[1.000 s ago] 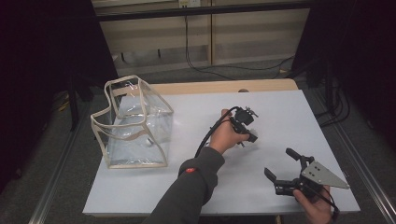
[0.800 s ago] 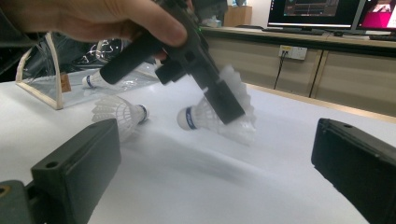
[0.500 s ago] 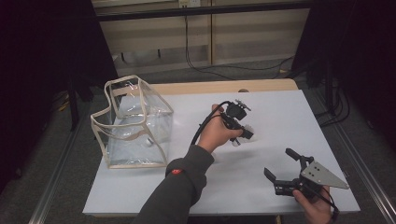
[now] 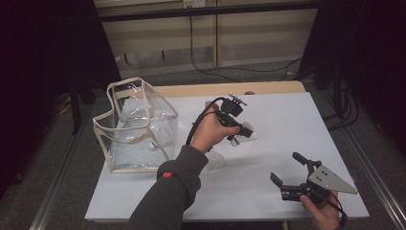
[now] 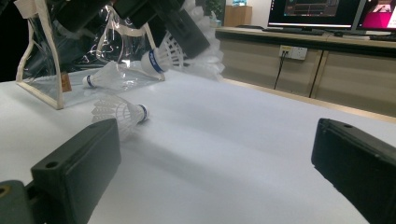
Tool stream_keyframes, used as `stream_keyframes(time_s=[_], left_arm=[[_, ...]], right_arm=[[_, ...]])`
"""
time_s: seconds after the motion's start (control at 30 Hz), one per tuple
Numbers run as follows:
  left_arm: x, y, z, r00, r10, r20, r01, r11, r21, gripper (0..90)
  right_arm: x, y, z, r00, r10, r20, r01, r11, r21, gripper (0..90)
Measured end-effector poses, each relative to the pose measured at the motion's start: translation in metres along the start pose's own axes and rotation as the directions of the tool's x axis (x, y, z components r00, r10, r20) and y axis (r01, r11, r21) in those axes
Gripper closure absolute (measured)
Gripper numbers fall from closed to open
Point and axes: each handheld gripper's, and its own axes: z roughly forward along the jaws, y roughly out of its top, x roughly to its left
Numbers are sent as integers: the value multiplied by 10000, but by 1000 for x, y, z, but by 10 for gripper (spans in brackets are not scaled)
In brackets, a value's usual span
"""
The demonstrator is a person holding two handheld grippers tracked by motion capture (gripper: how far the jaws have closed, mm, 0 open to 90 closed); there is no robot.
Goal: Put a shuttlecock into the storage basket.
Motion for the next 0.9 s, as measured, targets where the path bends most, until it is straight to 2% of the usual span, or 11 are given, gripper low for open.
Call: stream_keyframes(time_s=[0.1,0.27,0.43,0.67,0.7,0.8,0.83,0.9], left_arm=[[0,1,-8,10000,24,4,-24,10000,-22,753],[0,1,-19,9998,-208,6,208,9996,-172,752],[2,0,-30,9998,-201,20,201,9997,-169,753],[6,0,-47,9995,-280,-132,276,9993,-258,753],[5,-1,-49,9991,-399,-127,394,9986,-345,753],[6,-1,-56,9993,-330,-166,324,9989,-325,751],[6,-1,-57,9989,-436,-183,429,9984,-367,751],[7,-1,-62,9991,-332,-273,324,9990,-310,751]], right_arm=[[0,0,0,10000,35,-25,-35,10000,-34,13],[0,0,0,10000,5,-2,-5,10000,-2,14],[0,0,0,10000,49,2,-49,10000,-23,13],[-1,-1,0,10000,17,59,-17,10000,29,13],[-1,-1,-1,10000,4,66,-5,10000,23,13],[-1,-1,-1,10000,26,92,-26,10000,17,14],[-1,-2,-2,9999,28,119,-29,10000,50,13],[-1,-1,-2,9999,33,104,-34,10000,19,13]])
